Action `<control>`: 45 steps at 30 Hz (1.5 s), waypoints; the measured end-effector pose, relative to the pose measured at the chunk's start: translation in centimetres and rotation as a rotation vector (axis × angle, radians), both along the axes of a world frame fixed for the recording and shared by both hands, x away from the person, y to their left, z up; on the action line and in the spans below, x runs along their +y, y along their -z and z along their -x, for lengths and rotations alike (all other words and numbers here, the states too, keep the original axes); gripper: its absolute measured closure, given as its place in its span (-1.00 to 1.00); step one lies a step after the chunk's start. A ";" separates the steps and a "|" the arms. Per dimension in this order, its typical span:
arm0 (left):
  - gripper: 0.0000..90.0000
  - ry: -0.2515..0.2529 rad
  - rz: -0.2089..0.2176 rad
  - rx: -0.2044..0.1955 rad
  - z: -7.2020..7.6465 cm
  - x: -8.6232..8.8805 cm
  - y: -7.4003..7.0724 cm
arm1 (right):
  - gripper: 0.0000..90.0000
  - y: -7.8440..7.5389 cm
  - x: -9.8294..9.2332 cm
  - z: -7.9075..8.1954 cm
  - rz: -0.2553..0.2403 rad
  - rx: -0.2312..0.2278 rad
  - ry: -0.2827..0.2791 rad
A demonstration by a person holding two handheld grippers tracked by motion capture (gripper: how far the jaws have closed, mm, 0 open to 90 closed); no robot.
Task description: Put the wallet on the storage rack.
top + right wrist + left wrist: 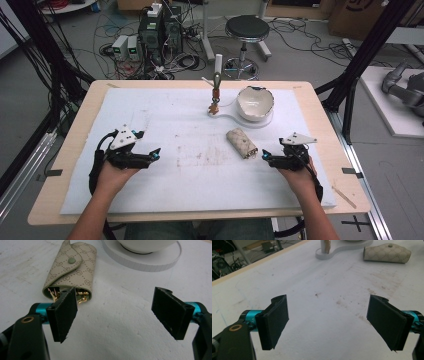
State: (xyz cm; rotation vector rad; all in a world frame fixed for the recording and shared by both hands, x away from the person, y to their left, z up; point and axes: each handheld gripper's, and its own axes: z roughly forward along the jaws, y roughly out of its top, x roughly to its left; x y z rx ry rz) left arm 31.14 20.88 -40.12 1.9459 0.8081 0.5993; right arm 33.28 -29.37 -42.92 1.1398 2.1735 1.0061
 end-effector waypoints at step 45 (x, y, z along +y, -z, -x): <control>-0.61 -0.088 -0.006 0.026 2.4 3.6 0.7 | -0.61 2.5 7.2 -3.4 0.050 0.173 -0.081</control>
